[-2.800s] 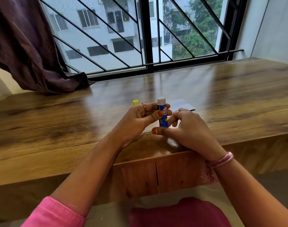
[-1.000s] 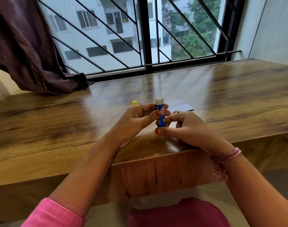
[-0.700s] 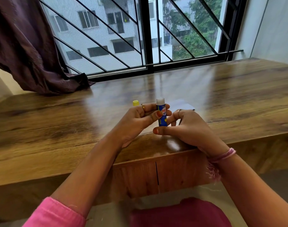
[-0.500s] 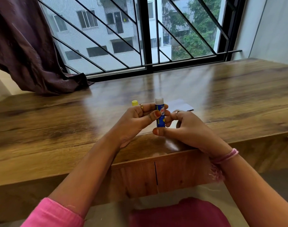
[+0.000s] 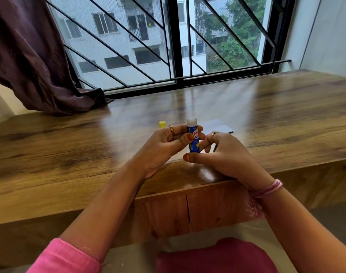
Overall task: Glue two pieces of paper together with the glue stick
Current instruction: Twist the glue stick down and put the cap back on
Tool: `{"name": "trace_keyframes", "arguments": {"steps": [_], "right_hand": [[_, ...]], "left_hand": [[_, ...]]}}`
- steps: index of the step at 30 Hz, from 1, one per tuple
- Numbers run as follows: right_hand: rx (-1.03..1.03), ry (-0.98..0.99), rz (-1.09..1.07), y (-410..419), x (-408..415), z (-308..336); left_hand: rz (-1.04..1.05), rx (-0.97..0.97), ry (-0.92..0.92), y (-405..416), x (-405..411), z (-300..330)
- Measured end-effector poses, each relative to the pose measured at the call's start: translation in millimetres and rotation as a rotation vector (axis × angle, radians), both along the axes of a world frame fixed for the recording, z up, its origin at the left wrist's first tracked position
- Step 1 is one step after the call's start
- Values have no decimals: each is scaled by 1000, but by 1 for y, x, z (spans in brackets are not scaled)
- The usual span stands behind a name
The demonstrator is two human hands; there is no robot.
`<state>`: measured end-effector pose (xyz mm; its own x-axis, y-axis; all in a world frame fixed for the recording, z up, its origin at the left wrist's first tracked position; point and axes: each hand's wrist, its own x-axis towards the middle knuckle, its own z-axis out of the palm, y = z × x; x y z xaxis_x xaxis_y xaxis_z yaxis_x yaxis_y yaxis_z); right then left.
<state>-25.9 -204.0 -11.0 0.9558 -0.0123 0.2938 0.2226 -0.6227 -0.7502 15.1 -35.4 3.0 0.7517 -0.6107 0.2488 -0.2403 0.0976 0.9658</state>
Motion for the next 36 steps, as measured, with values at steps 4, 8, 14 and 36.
{"name": "trace_keyframes", "arguments": {"steps": [4,8,14,36], "right_hand": [[30,25,82,-2,-3,0],[70,14,78,-3,-3,1],[83,3,33,-1,-4,2],[123,55,2,-1,2,0]], "left_hand": [[9,-9,3,1,0,0],[2,-2,-1,0,0,0],[-14,-18,23,-1,0,0],[719,260,-57,22,69,4]]}}
